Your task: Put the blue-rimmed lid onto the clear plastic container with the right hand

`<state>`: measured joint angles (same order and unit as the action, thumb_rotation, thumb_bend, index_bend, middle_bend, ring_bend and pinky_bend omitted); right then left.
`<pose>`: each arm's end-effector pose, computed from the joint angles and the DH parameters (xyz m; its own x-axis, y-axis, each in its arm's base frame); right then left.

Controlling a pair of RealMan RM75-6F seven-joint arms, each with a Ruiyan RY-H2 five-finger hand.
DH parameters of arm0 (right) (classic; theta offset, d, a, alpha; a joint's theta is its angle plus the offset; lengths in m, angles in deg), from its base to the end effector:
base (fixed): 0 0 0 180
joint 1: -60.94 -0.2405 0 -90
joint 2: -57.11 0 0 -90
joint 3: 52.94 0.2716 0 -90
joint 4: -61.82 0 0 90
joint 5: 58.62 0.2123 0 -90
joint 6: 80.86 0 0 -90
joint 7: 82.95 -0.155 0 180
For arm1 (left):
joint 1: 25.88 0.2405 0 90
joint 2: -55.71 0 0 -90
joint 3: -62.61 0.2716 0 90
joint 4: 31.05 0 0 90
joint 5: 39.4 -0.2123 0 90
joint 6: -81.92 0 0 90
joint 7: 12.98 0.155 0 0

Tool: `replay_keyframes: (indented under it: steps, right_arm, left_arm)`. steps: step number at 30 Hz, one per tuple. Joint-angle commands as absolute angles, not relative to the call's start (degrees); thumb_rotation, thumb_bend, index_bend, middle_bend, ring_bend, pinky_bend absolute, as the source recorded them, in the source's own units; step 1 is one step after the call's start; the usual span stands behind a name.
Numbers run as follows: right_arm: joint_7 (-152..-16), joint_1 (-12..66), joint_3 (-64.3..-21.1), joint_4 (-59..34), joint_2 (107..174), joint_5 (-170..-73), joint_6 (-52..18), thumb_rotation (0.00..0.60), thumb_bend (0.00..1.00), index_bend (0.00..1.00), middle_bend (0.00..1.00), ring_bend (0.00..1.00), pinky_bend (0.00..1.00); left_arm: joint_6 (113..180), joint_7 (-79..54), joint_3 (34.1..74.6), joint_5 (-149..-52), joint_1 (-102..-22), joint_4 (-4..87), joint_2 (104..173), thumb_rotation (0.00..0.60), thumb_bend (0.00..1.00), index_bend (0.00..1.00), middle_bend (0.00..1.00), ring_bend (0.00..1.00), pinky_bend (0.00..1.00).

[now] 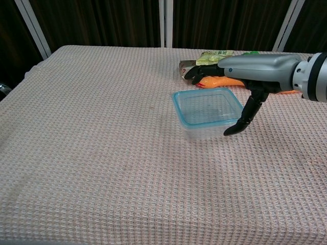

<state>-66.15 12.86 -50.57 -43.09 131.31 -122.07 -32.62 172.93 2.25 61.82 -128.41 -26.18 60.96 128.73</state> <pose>-0.1249 -0.3135 0.0041 0.4940 -0.4538 0.7417 -0.8183 -0.5310 0.2201 -0.3150 0.1595 0.1201 0.5030 -0.0285 0.8638 0.8643 0.0199 -0.5026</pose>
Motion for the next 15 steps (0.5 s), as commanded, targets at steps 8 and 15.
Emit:
replay_keyframes:
  steps: [8, 15]
  right_arm:
    - [-64.3, 12.5, -50.8, -41.3, 134.2, -123.1, -33.4, 0.600, 0.00, 0.00, 0.12, 0.00, 0.00]
    - [-61.6, 10.5, -49.3, -38.9, 137.0, -118.5, -34.6, 0.600, 0.00, 0.00, 0.12, 0.00, 0.00]
  left_arm:
    - [173.1, 2.5, 61.9, -128.5, -26.0, 61.1, 128.7, 0.600, 0.04, 0.06, 0.02, 0.00, 0.00]
    - [173.1, 2.6, 61.9, -128.4, -25.9, 61.3, 128.6, 0.600, 0.04, 0.06, 0.02, 0.00, 0.00]
